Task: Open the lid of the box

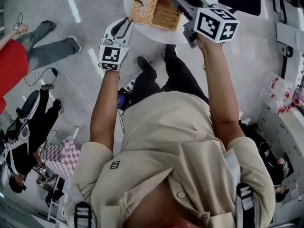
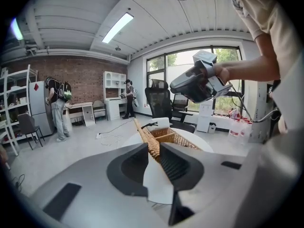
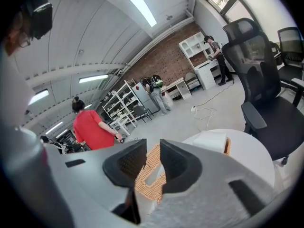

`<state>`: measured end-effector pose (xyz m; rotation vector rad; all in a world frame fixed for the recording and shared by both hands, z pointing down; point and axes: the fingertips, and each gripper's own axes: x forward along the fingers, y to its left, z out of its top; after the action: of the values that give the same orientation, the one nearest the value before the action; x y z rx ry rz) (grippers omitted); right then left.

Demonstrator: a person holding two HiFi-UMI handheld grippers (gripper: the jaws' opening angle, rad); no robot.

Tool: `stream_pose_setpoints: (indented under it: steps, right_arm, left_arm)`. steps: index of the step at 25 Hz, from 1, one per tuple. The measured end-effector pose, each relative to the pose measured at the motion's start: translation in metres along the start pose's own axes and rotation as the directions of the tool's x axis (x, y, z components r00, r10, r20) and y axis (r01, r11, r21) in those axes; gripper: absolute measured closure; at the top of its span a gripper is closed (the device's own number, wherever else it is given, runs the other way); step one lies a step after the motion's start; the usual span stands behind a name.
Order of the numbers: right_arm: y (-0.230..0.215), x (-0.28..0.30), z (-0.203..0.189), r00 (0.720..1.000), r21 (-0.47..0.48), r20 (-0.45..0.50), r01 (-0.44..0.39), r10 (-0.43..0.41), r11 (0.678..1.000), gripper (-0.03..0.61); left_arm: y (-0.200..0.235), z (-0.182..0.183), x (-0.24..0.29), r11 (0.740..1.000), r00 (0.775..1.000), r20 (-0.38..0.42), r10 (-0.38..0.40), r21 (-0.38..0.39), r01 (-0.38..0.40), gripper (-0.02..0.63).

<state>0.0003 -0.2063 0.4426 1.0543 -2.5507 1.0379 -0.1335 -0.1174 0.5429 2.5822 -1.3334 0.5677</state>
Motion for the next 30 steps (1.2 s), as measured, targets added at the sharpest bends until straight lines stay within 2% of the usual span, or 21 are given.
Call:
stream_pose_setpoints:
  steps: [9,21,30]
  right_arm:
    - [0.013,-0.011,0.007,1.0,-0.029,-0.004,-0.005,0.005,1.0,0.502]
    - [0.007,-0.008,-0.007,0.999,-0.024,-0.04,0.002,-0.003,1.0,0.503]
    - [0.012,-0.016,0.002,0.999,-0.046,-0.038,0.002,-0.004,0.999,0.503]
  left_arm:
    - [0.011,-0.008,-0.006,1.0,0.999,-0.048,0.023,-0.003,-0.024,0.563]
    - [0.014,-0.021,0.013,1.0,0.995,-0.101,0.004,-0.001,-0.004,0.565]
    - [0.02,-0.018,0.009,1.0,0.991,-0.131,0.01,0.002,-0.01,0.565]
